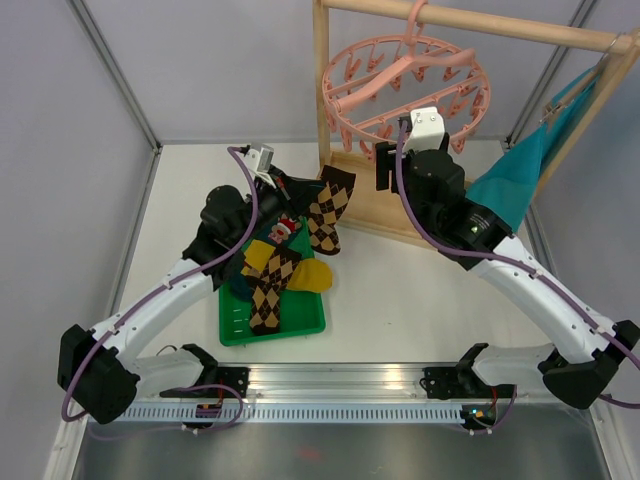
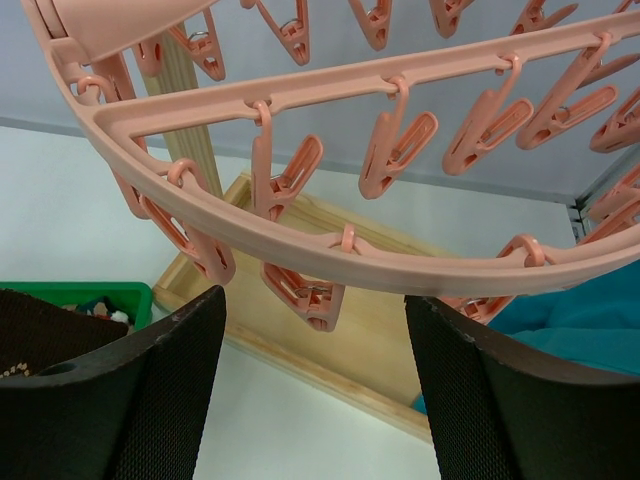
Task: Clip the socks to the hanger
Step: Open the clamp at the hanger.
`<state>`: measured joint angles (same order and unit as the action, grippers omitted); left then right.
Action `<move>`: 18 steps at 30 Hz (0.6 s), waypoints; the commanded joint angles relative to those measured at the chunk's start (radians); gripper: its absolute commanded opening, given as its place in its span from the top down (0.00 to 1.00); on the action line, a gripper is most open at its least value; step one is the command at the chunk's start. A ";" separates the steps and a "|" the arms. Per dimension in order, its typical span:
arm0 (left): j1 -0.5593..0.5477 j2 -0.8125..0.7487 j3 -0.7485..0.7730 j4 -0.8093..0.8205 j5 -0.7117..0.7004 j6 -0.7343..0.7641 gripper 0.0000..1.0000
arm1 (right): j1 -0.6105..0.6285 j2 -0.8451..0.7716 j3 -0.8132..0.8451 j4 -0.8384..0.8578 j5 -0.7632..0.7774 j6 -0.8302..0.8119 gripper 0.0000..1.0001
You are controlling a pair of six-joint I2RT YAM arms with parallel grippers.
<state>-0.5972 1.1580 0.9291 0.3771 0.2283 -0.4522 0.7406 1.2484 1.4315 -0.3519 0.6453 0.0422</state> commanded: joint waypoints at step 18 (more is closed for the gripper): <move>-0.004 -0.007 0.039 0.037 0.020 0.010 0.98 | 0.002 0.039 0.030 0.034 0.063 -0.031 0.27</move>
<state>-0.5972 1.1580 0.9302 0.3767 0.2298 -0.4522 0.7406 1.2789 1.4315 -0.3508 0.6754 0.0257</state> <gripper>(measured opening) 0.032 0.742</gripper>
